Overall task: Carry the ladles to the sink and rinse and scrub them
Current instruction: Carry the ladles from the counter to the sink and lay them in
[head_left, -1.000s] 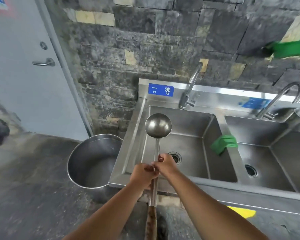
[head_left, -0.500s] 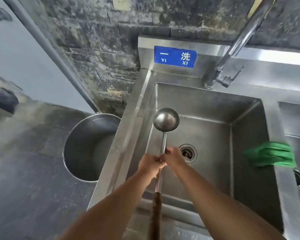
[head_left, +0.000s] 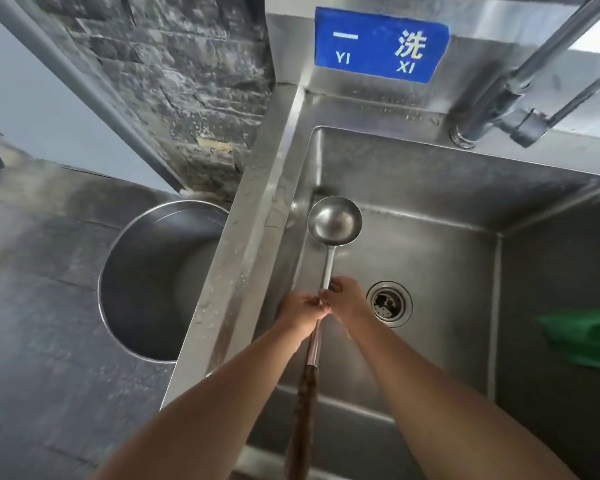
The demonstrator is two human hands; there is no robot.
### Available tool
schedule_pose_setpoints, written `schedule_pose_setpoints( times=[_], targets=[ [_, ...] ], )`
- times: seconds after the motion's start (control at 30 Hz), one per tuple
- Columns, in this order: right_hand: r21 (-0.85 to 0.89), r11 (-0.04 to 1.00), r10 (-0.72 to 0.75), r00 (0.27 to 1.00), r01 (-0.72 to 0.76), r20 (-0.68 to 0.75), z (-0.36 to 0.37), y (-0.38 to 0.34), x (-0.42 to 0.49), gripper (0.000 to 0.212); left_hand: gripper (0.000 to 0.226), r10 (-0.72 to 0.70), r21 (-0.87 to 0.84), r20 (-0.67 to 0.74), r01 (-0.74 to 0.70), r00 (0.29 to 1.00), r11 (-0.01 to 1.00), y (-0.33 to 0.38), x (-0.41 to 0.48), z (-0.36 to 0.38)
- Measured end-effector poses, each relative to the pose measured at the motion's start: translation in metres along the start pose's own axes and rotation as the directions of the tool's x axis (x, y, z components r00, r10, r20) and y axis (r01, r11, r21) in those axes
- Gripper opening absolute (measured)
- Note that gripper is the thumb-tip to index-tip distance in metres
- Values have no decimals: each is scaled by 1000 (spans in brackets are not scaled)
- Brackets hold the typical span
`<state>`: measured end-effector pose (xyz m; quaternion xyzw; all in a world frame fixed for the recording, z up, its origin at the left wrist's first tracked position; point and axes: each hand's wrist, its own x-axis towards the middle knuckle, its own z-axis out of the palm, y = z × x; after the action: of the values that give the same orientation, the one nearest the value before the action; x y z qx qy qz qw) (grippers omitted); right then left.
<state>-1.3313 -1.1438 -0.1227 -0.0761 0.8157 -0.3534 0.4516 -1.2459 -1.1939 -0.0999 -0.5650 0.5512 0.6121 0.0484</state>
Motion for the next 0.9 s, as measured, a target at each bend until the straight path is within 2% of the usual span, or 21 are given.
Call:
schedule_pose_setpoints(
  times=[0.13,0.3,0.4,0.43,0.53,0.6,0.73,0.8,0.9],
  targets=[
    [26,1000,-5,1000,5,-11,4,5,20,12,29,53,-26,3,-53,999,998,-12,22,3],
    [57,998,8,1000,-8,-9,4,7,36,11,43,74,-10,-19,-74,997,997,-16,44,9],
    [49,999,24,1000,-24,-9,6,7,43,20,47,67,-23,-23,-68,997,997,-17,50,10],
    [56,998,36,999,-36,-5,6,7,46,25,45,67,-33,-27,-68,997,997,-18,53,10],
    [48,997,64,998,-63,-10,9,6,54,32,21,67,-45,-21,-68,998,997,-19,53,9],
    [29,997,67,998,-67,-17,11,6,57,30,27,59,-23,-22,-60,998,998,-20,57,9],
    [-160,987,9,1000,-12,-19,7,3,52,31,40,127,175,-96,-109,987,978,-16,54,10],
    [-253,967,-19,1000,19,2,2,1,46,35,28,149,318,-103,-109,983,942,-12,45,7],
    [-356,930,-83,996,90,35,-11,-3,23,28,12,143,564,-26,-104,989,819,0,18,-2]
  ],
)
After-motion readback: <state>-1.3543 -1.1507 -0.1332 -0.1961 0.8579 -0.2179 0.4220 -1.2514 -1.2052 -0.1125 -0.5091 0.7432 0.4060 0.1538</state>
